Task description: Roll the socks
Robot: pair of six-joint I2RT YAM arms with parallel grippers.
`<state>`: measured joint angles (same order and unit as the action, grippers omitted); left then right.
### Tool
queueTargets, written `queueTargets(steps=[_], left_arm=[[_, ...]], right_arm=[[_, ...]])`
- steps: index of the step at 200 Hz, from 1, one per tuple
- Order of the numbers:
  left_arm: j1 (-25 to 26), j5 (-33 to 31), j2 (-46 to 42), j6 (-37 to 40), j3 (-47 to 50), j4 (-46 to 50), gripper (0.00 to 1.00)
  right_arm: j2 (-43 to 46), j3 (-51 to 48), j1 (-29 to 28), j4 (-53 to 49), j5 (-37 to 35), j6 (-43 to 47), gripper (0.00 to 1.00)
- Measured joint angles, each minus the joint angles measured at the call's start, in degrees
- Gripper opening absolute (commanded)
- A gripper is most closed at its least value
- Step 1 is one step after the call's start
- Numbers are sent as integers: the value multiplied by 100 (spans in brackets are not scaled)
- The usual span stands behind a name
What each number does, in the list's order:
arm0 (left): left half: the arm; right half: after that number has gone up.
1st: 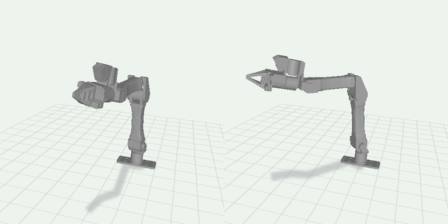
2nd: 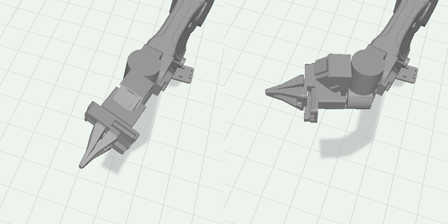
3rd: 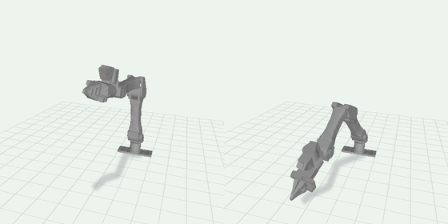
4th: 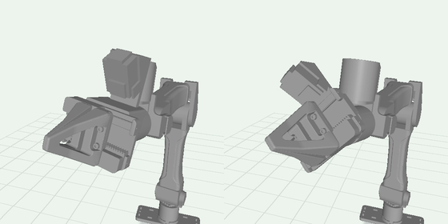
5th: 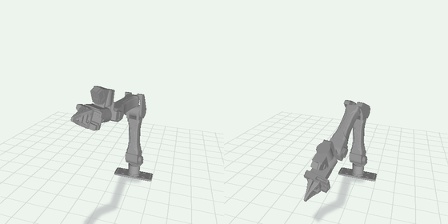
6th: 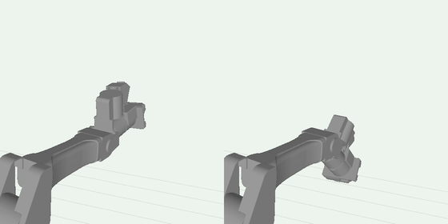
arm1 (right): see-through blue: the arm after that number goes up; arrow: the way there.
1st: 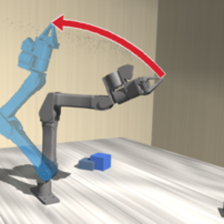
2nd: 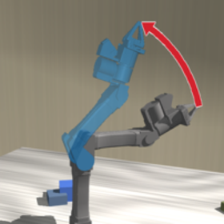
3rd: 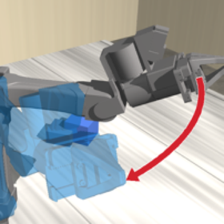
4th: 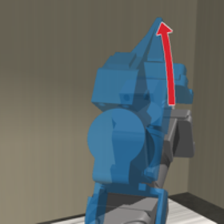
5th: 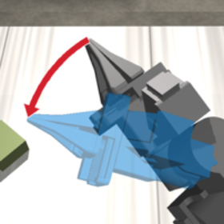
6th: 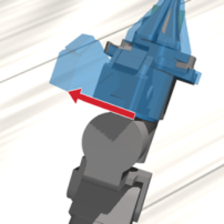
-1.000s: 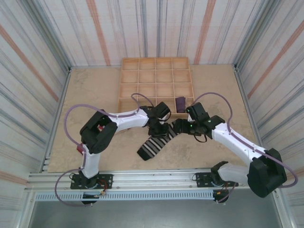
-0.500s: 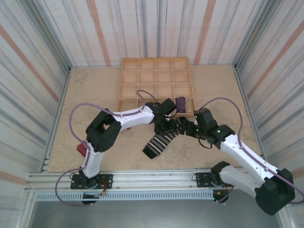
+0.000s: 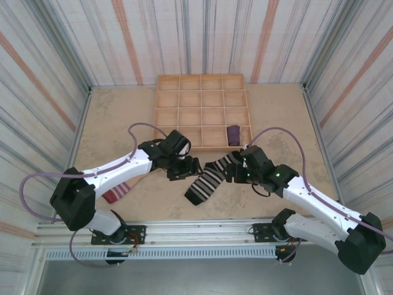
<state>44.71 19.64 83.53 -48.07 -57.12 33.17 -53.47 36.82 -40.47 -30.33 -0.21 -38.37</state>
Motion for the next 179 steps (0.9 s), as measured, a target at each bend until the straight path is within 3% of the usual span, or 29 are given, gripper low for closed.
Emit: queueTargets(steps=[103, 179], left_arm=[[-535, 616, -520, -570, 1556, -581, 75], [-380, 944, -151, -1532, 2039, -1528, 68]], right_arm=[[295, -332, -815, 385, -413, -26, 96], [-50, -332, -1228, 417, -671, -238, 96]])
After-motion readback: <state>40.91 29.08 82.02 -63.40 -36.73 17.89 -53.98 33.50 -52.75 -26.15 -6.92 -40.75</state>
